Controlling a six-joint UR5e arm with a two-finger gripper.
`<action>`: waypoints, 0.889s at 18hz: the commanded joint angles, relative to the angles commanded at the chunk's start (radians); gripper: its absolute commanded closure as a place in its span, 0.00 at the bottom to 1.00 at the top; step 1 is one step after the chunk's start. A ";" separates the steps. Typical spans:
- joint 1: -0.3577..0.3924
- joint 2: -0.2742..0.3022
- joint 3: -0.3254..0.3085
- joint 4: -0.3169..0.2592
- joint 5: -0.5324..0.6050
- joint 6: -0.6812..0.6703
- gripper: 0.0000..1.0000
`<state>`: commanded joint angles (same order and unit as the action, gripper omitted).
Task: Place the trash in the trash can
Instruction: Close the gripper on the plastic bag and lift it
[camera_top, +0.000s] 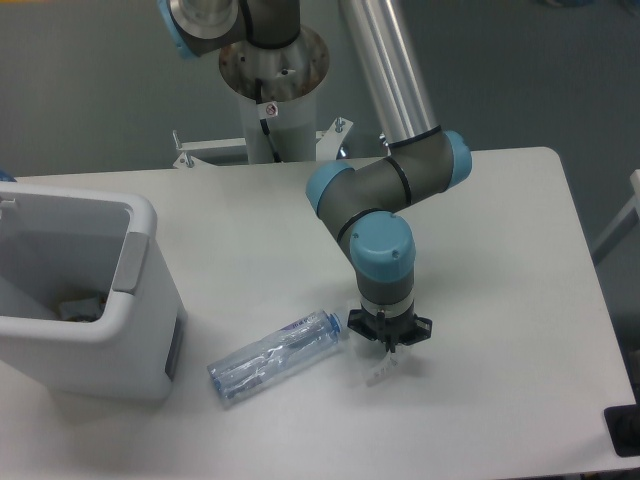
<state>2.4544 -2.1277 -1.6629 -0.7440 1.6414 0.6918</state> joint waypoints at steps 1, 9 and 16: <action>0.005 0.002 0.011 0.000 -0.003 0.002 1.00; 0.057 0.002 0.175 -0.002 -0.239 -0.135 1.00; 0.031 0.043 0.319 0.002 -0.419 -0.394 1.00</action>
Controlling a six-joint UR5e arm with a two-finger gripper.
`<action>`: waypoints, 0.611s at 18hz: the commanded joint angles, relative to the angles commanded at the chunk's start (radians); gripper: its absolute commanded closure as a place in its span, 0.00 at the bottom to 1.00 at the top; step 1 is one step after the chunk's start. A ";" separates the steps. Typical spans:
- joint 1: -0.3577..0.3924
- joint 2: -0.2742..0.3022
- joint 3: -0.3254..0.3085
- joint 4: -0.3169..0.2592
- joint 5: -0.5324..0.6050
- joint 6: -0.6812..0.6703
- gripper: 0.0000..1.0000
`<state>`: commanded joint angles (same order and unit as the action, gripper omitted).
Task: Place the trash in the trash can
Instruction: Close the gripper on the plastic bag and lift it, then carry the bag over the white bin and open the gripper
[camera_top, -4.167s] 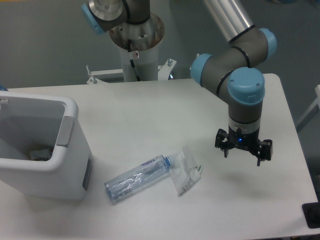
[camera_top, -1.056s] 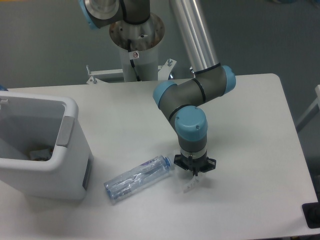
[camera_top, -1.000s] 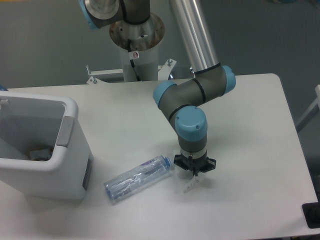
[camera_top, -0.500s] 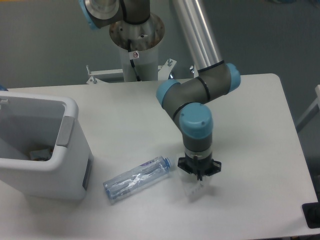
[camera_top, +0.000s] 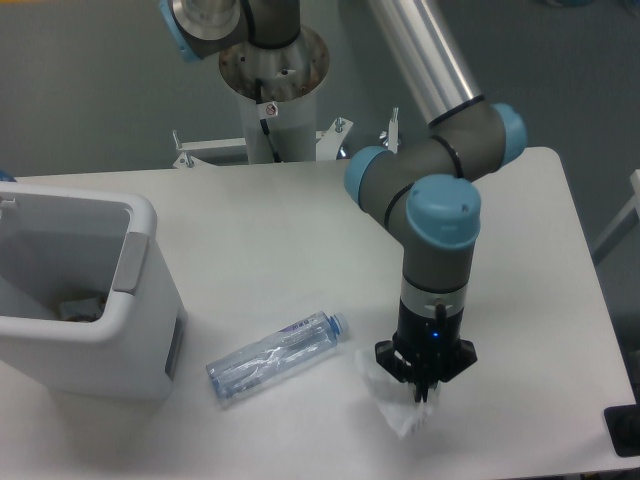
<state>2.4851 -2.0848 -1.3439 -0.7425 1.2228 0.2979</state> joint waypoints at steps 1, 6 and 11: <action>-0.005 0.011 0.012 -0.002 -0.025 -0.023 1.00; -0.046 0.060 0.035 -0.002 -0.158 -0.057 1.00; -0.136 0.144 0.025 -0.002 -0.177 -0.123 1.00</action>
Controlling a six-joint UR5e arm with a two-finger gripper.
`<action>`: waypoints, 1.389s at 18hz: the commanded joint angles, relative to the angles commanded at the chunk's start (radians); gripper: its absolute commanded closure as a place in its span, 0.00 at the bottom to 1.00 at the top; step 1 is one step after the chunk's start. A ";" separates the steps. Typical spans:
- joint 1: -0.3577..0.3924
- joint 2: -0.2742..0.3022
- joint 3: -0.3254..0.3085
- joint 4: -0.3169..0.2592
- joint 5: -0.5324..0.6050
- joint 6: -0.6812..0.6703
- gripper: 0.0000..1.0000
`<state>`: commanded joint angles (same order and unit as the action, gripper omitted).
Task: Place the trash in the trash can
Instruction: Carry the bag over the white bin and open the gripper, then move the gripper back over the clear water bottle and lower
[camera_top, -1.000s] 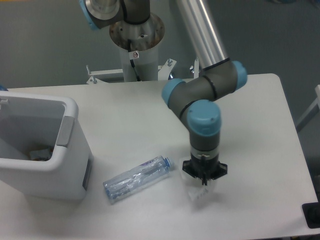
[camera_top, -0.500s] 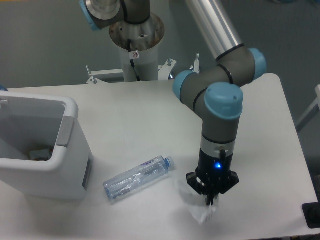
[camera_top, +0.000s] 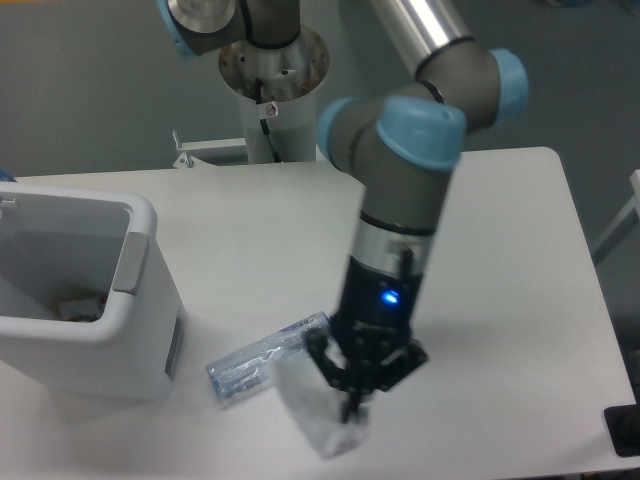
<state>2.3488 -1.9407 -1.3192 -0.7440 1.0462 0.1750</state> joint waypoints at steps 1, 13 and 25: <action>-0.028 0.017 -0.005 -0.002 -0.002 -0.002 1.00; -0.180 0.209 -0.230 0.002 0.003 0.018 0.92; -0.272 0.232 -0.264 0.005 0.009 0.101 0.06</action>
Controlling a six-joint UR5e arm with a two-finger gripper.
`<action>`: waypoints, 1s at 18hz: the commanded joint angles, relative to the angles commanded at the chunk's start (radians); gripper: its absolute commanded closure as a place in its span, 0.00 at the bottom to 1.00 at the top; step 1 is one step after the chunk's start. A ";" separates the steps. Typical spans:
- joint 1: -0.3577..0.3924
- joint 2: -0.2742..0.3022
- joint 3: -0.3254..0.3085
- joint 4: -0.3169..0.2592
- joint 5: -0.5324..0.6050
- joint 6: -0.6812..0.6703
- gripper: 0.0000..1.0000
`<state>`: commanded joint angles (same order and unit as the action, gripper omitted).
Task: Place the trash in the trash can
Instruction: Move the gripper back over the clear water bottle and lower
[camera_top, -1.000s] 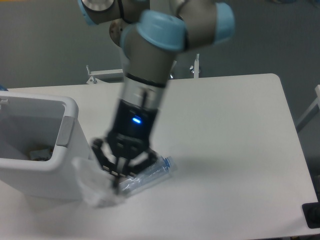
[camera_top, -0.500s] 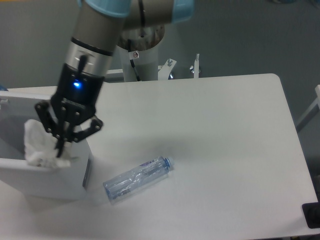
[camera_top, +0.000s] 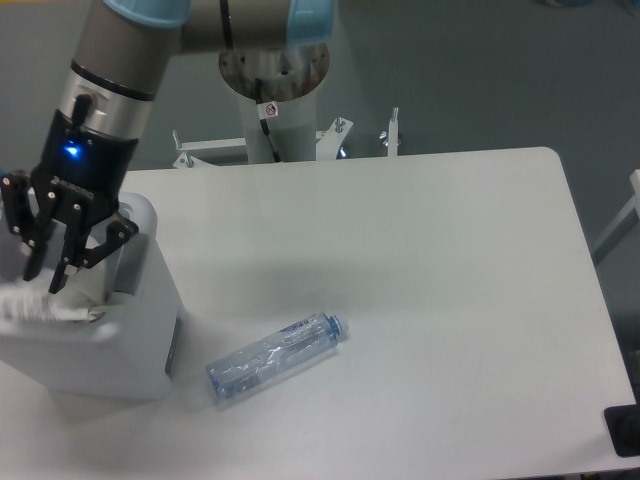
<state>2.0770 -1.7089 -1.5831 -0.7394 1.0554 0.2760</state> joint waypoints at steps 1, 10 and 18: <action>0.002 -0.002 0.002 0.000 0.000 0.000 0.00; 0.124 -0.043 0.037 0.009 0.092 0.113 0.00; 0.299 -0.188 0.037 0.009 0.127 0.199 0.00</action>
<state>2.3760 -1.8973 -1.5462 -0.7302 1.1827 0.4754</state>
